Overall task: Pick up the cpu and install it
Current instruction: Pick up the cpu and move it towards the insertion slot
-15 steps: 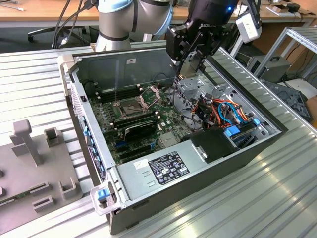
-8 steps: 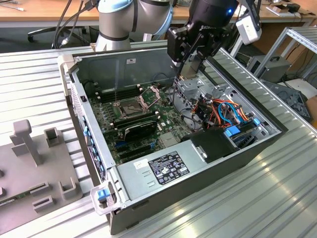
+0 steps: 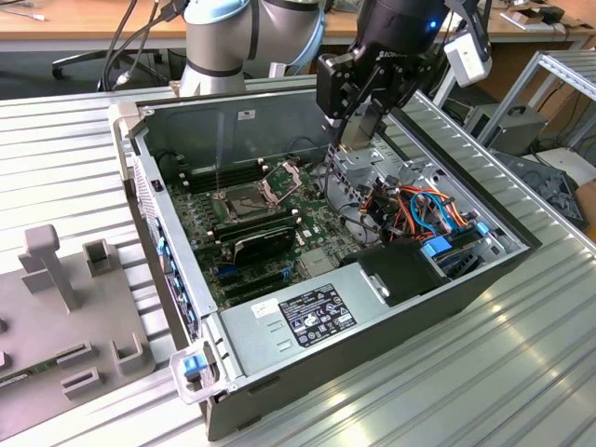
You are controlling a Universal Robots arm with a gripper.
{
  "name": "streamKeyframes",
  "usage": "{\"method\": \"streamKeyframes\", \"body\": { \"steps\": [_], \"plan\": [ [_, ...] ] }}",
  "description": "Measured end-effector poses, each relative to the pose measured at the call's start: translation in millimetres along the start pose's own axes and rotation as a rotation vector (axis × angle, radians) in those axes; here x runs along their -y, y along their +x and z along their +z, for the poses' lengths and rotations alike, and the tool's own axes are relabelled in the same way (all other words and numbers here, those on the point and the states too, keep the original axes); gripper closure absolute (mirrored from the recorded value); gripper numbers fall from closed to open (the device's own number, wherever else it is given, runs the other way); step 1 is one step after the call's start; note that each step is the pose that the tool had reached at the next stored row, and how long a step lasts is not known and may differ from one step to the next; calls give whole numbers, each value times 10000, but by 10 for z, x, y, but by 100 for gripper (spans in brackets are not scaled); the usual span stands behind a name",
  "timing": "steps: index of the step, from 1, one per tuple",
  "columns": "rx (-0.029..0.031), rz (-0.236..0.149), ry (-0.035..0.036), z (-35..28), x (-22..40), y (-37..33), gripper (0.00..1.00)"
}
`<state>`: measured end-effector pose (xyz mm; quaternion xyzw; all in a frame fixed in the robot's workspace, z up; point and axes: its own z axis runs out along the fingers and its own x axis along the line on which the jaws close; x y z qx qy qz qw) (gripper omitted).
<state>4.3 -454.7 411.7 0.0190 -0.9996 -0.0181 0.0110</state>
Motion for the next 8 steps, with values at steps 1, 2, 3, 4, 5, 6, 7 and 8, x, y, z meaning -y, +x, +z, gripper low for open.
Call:
{"method": "streamKeyframes", "body": {
  "steps": [1,2,3,4,5,6,7,8],
  "plan": [
    [0,-1,0,3,0,-3,45],
    [-1,-1,0,8,1,-9,45],
    [-1,-1,0,12,1,-13,45],
    [-2,-1,0,15,1,-16,45],
    [-2,-1,0,19,2,-21,45],
    [-3,-1,-1,23,2,-24,45],
    [-3,-1,0,25,2,-27,45],
    [-3,-1,-1,27,2,-30,45]
  ]
}}
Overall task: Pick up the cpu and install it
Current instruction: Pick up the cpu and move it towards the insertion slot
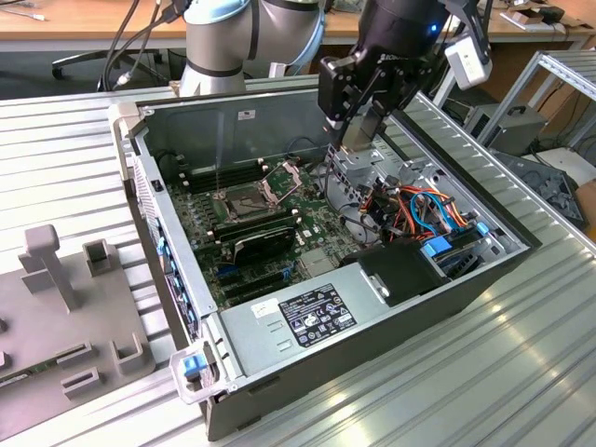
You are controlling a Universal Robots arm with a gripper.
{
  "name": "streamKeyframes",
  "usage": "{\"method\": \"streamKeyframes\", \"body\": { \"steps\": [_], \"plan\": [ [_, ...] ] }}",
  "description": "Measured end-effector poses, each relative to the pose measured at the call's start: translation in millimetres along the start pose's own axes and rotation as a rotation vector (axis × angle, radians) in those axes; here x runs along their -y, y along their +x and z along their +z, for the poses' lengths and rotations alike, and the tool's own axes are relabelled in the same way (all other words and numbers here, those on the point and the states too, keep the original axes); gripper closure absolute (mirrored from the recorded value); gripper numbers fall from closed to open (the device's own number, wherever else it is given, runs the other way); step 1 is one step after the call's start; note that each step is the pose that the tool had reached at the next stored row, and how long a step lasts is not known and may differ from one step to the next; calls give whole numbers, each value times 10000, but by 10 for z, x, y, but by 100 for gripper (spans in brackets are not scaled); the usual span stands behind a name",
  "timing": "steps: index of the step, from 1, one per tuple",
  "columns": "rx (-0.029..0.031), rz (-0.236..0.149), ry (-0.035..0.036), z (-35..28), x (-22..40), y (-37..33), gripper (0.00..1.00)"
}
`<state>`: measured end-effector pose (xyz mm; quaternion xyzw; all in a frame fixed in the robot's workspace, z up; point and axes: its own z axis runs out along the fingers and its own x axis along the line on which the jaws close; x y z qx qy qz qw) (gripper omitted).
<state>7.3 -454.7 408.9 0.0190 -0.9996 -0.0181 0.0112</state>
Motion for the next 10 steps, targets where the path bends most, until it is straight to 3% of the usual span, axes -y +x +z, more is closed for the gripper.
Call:
{"method": "streamKeyframes", "body": {
  "steps": [10],
  "plan": [
    [-5,1,0,37,3,-45,45]
  ]
}}
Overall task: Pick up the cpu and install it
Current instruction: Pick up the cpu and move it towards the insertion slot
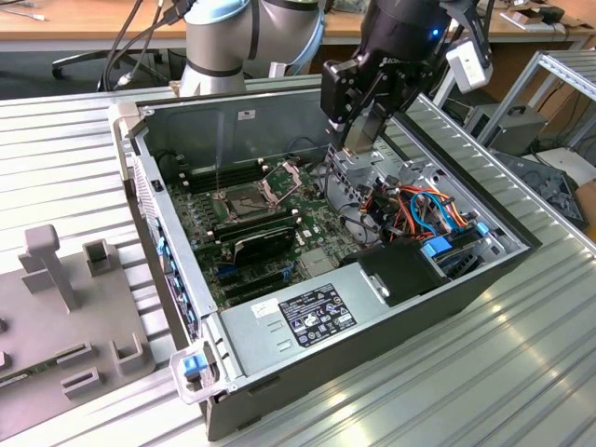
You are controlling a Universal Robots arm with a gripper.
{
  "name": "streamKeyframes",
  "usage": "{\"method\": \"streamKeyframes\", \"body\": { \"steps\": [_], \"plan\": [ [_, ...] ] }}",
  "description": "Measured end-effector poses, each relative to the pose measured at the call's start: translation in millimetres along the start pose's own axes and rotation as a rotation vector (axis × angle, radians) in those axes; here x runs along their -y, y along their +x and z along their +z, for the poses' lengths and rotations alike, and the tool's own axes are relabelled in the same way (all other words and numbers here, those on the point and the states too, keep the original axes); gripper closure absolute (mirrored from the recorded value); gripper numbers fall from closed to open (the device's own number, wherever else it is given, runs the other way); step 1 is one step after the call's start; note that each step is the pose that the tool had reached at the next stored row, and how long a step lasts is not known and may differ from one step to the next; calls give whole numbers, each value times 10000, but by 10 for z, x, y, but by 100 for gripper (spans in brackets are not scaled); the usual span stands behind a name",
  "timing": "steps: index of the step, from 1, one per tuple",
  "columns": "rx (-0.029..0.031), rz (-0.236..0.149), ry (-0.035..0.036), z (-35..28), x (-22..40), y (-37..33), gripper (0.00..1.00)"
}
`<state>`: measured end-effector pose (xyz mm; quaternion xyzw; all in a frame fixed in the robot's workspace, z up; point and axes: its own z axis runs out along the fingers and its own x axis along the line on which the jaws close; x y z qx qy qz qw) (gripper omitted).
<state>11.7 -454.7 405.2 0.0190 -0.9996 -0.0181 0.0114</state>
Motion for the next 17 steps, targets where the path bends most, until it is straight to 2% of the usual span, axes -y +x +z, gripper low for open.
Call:
{"method": "streamKeyframes", "body": {
  "steps": [17],
  "plan": [
    [0,-1,0,39,-14,-30,45]
  ]
}}
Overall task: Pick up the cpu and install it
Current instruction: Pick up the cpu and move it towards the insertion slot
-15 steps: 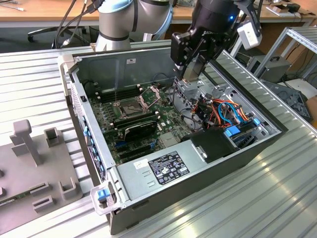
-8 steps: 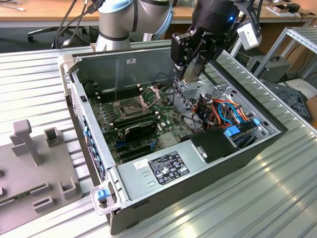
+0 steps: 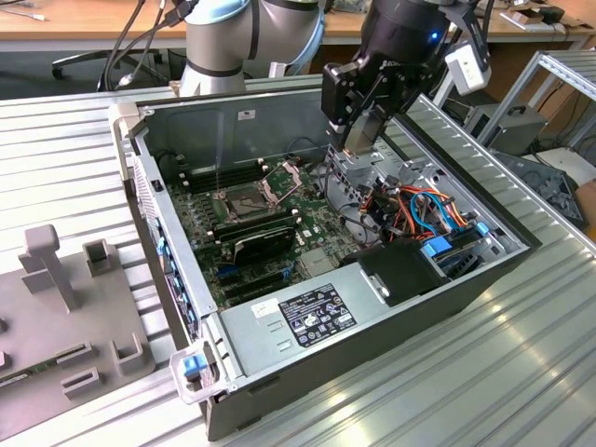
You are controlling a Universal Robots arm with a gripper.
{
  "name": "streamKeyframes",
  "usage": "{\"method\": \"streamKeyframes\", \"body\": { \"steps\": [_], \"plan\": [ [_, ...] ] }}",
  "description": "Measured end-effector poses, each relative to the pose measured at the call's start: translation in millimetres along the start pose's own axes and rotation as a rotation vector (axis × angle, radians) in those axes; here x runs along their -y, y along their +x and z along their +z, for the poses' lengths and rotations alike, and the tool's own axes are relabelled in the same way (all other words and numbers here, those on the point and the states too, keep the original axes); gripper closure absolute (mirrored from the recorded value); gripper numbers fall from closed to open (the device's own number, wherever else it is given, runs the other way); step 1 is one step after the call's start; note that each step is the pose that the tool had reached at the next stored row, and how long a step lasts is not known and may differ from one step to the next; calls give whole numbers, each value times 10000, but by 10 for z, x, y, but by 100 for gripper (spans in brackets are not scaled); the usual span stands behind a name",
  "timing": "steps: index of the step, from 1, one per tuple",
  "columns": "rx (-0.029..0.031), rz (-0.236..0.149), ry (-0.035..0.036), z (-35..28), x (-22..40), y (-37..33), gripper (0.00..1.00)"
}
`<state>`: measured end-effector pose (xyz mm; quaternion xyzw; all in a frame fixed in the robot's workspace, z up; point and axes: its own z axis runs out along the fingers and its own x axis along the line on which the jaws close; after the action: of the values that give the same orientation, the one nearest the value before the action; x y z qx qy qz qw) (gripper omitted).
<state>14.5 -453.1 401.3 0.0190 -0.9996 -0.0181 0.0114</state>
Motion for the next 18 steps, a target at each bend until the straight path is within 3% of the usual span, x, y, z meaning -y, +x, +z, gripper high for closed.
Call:
{"method": "streamKeyframes", "body": {
  "steps": [18],
  "plan": [
    [0,1,0,40,-13,-31,45]
  ]
}}
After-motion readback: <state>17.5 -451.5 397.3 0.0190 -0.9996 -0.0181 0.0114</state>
